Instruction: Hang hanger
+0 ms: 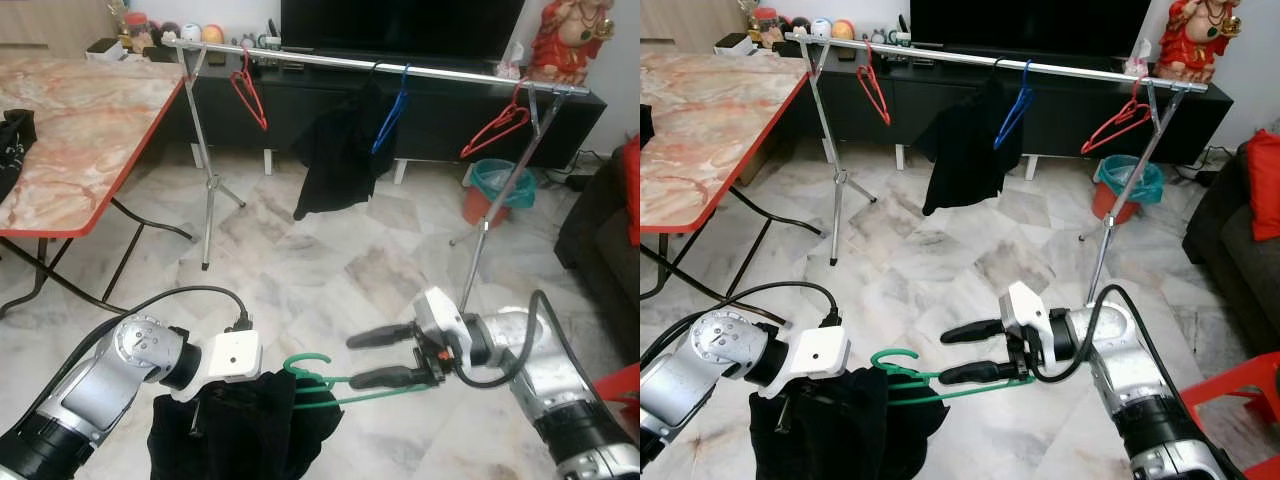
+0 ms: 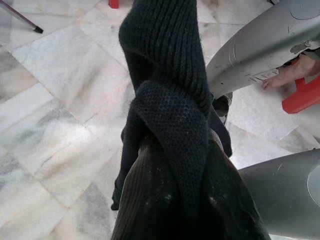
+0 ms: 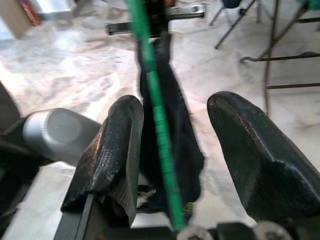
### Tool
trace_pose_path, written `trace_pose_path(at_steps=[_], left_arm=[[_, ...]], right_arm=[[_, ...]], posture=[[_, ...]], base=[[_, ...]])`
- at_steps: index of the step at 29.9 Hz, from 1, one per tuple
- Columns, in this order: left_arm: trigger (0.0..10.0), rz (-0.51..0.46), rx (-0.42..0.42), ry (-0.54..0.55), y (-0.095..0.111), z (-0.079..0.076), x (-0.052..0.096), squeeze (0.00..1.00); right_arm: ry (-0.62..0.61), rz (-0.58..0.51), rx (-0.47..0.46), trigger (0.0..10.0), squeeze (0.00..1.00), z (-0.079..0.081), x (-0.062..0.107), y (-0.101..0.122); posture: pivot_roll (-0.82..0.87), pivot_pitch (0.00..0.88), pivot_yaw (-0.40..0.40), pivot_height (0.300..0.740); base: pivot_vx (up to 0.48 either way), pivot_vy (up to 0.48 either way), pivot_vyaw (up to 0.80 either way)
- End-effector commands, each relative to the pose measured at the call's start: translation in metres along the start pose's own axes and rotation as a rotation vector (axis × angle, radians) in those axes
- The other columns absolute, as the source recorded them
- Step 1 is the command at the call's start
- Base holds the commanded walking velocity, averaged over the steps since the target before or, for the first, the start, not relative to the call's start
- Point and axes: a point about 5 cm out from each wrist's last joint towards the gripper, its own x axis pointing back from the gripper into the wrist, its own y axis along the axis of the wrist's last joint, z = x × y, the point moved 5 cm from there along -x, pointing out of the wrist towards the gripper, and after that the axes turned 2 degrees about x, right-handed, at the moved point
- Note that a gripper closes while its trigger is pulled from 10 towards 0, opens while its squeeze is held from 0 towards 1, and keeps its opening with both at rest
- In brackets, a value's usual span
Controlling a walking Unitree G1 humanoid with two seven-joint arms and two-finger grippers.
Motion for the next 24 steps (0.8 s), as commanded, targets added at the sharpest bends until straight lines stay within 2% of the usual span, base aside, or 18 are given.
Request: trace_pose_path(at_steps=[1, 6, 14, 24], left_arm=[[10.0, -0.020, -0.031, 0.005, 0.010, 0.003, 0.002, 0.00], [10.0, -0.032, -0.038, -0.005, 0.013, 0.002, 0.004, 0.00], [10.0, -0.049, -0.063, -0.020, 0.022, 0.000, 0.006, 0.00], [10.0, -0.063, -0.074, -0.014, 0.029, 0.001, 0.005, 0.00]], right_arm=[[-0.014, 0.002, 0.015, 10.0, 0.00, -0.003, 0.003, 0.003], [0.030, -0.001, 0.006, 10.0, 0.00, 0.004, 0.001, 0.005], [0.110, 0.072, -0.020, 10.0, 0.00, 0.015, -0.002, -0.012], [0.131, 0.066, -0.017, 10.0, 0.00, 0.016, -0.011, -0.011]], posture=[[0.04, 0.000, -0.069, 0.740], [0.03, 0.000, -0.068, 0.740], [0.04, 0.000, -0.074, 0.740], [0.04, 0.000, -0.081, 0.740]], base=[[0.000, 0.000, 0.00], [0.000, 0.000, 0.00], [0.000, 0.000, 0.00], [0.000, 0.000, 0.00]])
